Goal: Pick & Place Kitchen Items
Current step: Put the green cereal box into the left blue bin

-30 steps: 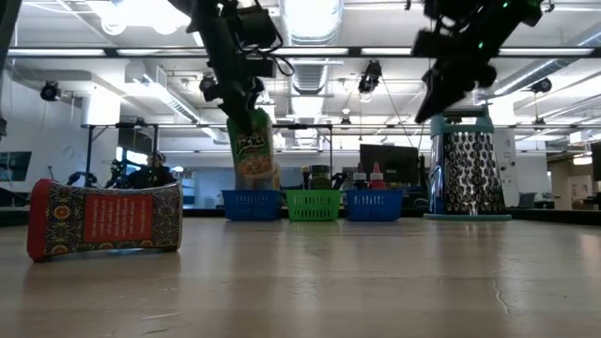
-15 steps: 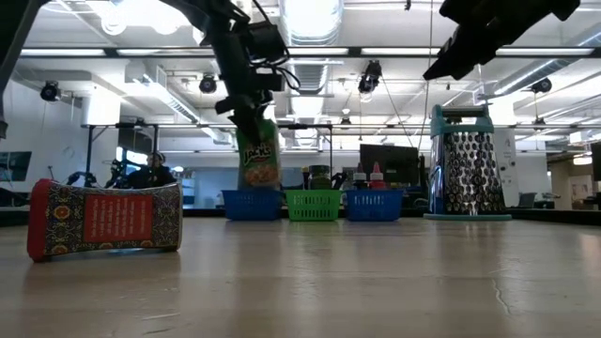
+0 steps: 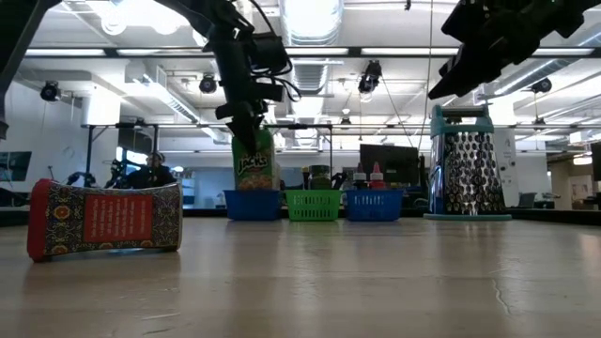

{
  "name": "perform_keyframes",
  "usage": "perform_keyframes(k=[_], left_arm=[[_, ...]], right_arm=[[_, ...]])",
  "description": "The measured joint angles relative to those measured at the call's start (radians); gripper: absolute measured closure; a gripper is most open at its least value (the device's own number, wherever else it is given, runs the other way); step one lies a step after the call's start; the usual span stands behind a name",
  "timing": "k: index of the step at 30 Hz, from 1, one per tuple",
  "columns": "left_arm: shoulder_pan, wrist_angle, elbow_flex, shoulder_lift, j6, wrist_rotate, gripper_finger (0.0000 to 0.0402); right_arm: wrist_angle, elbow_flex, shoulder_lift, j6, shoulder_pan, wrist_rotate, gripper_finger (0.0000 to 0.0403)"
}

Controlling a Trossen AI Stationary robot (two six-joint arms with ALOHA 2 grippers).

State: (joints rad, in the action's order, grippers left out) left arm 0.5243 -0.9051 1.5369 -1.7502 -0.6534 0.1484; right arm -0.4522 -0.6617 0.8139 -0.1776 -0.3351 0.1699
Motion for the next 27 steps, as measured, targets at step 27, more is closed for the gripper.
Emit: perform_keyframes(k=[27], left_arm=[[0.018, 0.031, -0.002, -0.110, 0.043, 0.008, 0.0225]], right_arm=[[0.023, 0.041, 0.000, -0.009, 0.001, 0.023, 0.0394]])
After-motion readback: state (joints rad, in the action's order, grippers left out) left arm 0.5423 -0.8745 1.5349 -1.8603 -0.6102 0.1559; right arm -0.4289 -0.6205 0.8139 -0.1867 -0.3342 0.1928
